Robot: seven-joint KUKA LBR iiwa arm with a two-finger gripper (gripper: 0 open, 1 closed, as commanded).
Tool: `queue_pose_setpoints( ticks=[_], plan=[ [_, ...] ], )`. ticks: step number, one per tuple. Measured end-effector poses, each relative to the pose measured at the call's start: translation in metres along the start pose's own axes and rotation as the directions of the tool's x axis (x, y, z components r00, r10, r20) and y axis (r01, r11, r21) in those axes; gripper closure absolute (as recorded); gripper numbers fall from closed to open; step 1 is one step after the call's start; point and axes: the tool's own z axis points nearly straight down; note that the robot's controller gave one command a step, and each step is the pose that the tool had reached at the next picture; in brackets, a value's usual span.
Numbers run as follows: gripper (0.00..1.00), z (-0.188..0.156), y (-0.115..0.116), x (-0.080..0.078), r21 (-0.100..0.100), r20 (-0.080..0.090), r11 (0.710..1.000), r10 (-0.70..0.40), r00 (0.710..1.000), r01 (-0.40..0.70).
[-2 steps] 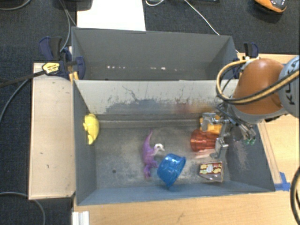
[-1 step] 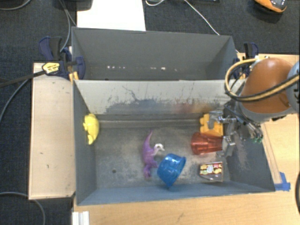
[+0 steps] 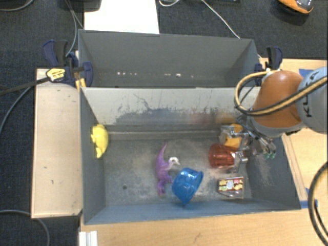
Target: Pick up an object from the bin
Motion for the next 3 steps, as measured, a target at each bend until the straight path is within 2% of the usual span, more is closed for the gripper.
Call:
queue_pose_setpoints(
  ticks=[1,3],
  plan=[
    [1.00,-0.0017,-0.0026,0.0052,0.002,0.009,1.000,0.026,1.000,-0.026],
    [1.00,-0.0057,-0.0021,0.0064,0.001,0.006,1.000,0.025,1.000,-0.025]
  ],
)
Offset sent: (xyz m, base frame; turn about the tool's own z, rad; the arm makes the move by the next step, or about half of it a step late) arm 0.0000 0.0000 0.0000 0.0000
